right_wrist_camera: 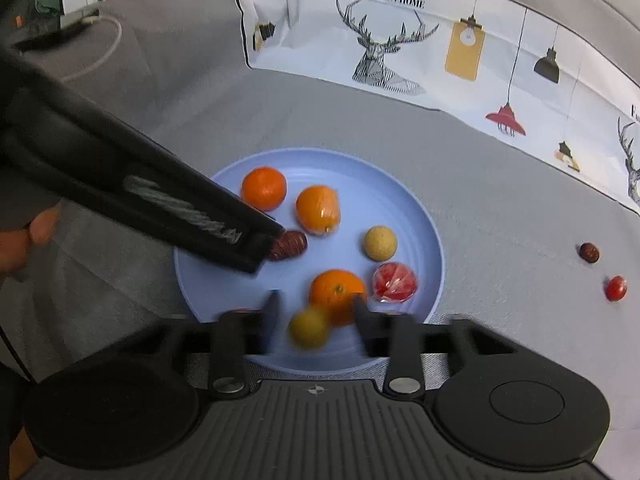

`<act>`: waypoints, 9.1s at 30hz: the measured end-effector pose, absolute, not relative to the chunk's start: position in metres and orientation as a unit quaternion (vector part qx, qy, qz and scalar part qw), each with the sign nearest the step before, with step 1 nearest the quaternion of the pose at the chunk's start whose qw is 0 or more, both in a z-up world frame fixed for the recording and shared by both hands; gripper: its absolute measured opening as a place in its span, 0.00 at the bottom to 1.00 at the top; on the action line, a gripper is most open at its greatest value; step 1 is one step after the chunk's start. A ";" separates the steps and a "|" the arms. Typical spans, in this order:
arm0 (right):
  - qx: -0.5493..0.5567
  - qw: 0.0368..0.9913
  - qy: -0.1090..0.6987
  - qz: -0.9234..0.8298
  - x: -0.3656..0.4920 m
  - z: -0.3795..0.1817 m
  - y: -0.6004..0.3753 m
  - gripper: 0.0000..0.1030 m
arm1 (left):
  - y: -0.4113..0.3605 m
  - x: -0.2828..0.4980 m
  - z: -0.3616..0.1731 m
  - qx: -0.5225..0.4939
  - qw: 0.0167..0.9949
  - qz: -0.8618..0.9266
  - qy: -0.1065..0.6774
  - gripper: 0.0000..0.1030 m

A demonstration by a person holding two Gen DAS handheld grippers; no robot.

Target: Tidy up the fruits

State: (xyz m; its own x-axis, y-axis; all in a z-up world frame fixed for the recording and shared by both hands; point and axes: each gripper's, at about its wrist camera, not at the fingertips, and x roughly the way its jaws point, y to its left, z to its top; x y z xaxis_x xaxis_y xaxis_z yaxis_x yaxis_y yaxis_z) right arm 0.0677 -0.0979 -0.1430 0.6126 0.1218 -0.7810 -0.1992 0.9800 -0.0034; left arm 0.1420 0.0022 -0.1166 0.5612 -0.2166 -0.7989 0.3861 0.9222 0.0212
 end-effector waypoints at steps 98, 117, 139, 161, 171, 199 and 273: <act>0.050 0.940 0.337 0.036 -0.111 -0.040 -0.147 0.99 | 0.005 -0.009 -0.012 0.108 0.908 -0.112 0.390 0.99; 0.143 0.897 0.363 -0.209 -0.043 -0.113 -0.281 0.99 | -0.148 0.117 -0.042 0.178 0.891 -0.201 0.365 0.99; 0.117 0.879 0.351 -0.299 0.134 -0.248 -0.416 0.98 | -0.387 0.293 -0.201 0.271 0.755 -0.435 0.408 0.92; 0.105 0.908 0.279 -0.294 0.080 -0.177 -0.385 0.33 | -0.257 0.209 -0.090 0.185 0.829 -0.286 0.444 0.20; 0.109 0.948 0.283 -0.091 -0.050 -0.072 -0.268 0.33 | -0.113 0.088 -0.015 0.140 0.862 -0.201 0.443 0.20; 0.001 0.976 0.208 0.059 -0.179 0.025 -0.119 0.33 | 0.059 -0.083 0.032 0.011 0.894 -0.142 0.425 0.20; 0.013 0.919 0.392 0.044 0.140 -0.171 -0.154 0.50 | -0.063 0.249 -0.150 0.054 0.862 -0.207 0.459 0.91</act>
State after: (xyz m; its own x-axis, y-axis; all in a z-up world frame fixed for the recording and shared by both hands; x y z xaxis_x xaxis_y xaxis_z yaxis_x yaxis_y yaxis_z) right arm 0.1404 -0.1541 -0.1711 0.6893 0.0918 -0.7187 -0.0714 0.9957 0.0588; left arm 0.2489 -0.0626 -0.1503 0.4922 -0.3078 -0.8143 0.4066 0.9084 -0.0975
